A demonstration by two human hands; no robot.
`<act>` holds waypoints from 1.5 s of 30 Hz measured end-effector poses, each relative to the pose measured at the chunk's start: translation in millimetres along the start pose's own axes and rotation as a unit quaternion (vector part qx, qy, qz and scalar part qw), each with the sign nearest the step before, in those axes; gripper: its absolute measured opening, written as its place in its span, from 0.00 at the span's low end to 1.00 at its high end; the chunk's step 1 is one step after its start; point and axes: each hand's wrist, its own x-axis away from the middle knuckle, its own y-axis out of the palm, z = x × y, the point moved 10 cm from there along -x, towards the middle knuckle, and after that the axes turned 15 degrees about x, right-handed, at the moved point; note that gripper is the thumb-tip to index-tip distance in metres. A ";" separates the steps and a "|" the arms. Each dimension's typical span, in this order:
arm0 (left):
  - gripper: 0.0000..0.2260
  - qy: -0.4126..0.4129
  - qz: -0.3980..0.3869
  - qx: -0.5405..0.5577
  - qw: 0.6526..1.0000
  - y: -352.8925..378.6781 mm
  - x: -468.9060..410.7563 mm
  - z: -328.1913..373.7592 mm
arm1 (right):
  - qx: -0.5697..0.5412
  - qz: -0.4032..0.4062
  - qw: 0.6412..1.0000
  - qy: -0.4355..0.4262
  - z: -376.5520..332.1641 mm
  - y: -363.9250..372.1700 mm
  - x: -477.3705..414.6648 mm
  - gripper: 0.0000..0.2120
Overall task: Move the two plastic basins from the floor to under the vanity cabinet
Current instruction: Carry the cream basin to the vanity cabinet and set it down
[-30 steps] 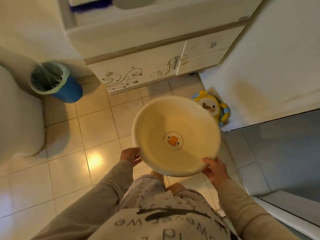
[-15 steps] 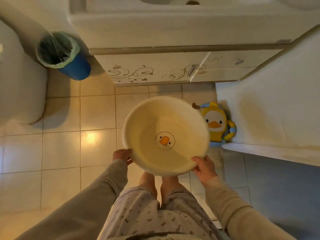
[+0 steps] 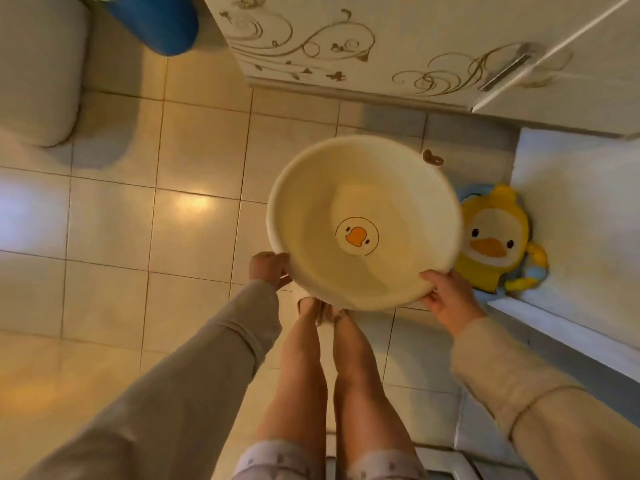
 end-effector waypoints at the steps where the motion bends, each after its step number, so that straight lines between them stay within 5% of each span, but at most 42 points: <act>1: 0.04 -0.002 -0.008 0.003 1.000 4.7 -21.2 -6.6 | -0.006 0.001 1.000 0.002 5.3 6.4 -24.3 0.17; 9: 0.07 0.010 -0.030 0.021 0.999 38.0 -190.9 -41.9 | -0.066 0.004 0.998 -0.002 54.4 59.7 -197.0 0.16; 16: 0.06 0.070 -0.084 0.053 0.993 111.6 -293.0 -7.9 | -0.087 -0.018 0.993 -0.072 3.8 96.5 -319.1 0.16; 31: 0.12 0.167 -0.238 0.066 0.955 235.3 -351.4 83.9 | -0.113 -0.066 0.974 -0.183 -150.1 134.8 -412.1 0.10; 34: 0.17 0.128 -0.276 0.084 0.949 245.2 -346.8 81.5 | -0.149 -0.091 0.968 -0.180 -152.3 139.4 -419.3 0.18; 38: 0.18 0.122 -0.262 0.073 0.954 249.0 -343.7 84.6 | -0.129 -0.084 0.972 -0.180 -156.4 138.0 -422.7 0.23; 42: 0.11 0.130 -0.198 -0.014 0.971 230.6 -335.3 77.7 | 0.028 -0.046 0.990 -0.131 -128.4 118.1 -409.3 0.29; 45: 0.19 0.102 -0.143 -0.055 0.983 174.1 -307.4 57.6 | 0.045 -0.041 0.994 -0.095 -84.4 93.0 -366.1 0.26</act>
